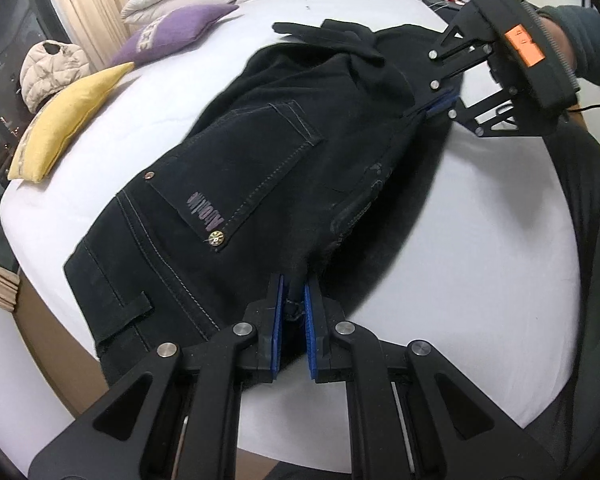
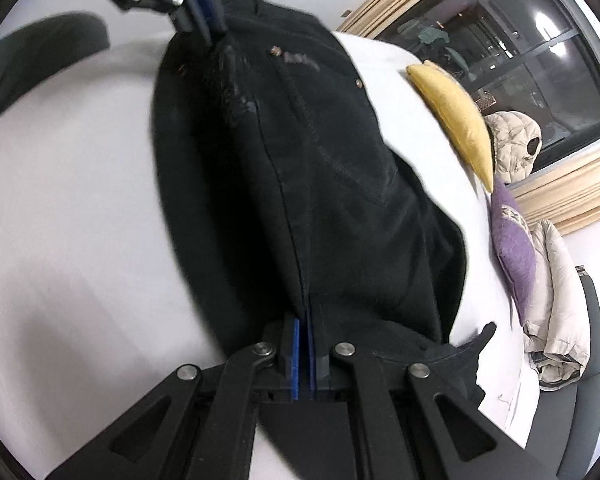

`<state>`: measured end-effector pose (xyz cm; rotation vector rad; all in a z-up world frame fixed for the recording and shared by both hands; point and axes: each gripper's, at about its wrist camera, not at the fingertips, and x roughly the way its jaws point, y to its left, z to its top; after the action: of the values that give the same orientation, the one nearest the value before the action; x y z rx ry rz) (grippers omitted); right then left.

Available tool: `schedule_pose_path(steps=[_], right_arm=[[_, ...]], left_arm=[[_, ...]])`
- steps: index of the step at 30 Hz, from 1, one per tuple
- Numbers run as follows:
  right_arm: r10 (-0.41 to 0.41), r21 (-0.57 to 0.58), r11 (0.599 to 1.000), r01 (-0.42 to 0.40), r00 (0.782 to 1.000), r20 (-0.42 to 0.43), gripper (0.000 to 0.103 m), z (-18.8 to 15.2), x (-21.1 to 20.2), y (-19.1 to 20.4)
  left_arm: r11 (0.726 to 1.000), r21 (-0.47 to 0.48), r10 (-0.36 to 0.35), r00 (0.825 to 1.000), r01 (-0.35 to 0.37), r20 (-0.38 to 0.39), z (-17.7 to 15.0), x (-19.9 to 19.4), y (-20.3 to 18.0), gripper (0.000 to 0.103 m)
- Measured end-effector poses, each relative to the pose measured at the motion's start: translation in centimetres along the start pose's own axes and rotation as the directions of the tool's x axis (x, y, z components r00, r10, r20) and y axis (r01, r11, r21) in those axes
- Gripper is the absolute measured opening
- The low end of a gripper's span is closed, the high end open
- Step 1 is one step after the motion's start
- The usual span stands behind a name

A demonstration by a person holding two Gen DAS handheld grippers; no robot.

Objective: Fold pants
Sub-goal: 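Lift the jeans with both tools and fold one leg over the other, then lay the folded jeans down and open both tools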

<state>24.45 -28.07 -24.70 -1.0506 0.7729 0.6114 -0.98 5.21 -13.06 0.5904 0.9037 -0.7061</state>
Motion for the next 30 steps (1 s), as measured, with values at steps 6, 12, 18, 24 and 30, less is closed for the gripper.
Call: schedule_pose_path(steps=[6, 12, 18, 24, 30], right_arm=[[-0.007, 0.017, 1.000, 0.007, 1.000, -0.011, 0.004, -0.4, 0.5, 0.7], [-0.021, 0.014, 1.000, 0.021, 1.000, -0.005, 0.004, -0.7, -0.7, 1.5], [-0.018, 0.040, 0.999, 0.019, 0.999, -0.031, 0.007, -0.6, 0.6, 2.4], [0.008, 0.127, 0.992, -0.007, 1.000, -0.008, 0.016, -1.1, -0.2, 1.4], [0.102, 0.366, 0.922, -0.128, 0.991, 0.092, 0.055, -2.3, -3.7, -2.3]], left_arm=[[0.997, 0.069, 0.040, 0.999, -0.038, -0.031, -0.6, 1.7, -1.5, 0.008], [0.999, 0.042, 0.031, 0.999, -0.030, -0.021, 0.1, 2.6, -0.8, 0.009], [0.999, -0.051, 0.005, 1.000, -0.006, -0.021, -0.3, 3.5, 0.7, 0.013], [0.996, -0.085, -0.005, 0.999, 0.001, -0.048, -0.2, 2.2, 0.6, 0.040], [0.971, -0.233, -0.026, 0.996, 0.045, 0.083, 0.9, -2.8, 2.2, 0.056]])
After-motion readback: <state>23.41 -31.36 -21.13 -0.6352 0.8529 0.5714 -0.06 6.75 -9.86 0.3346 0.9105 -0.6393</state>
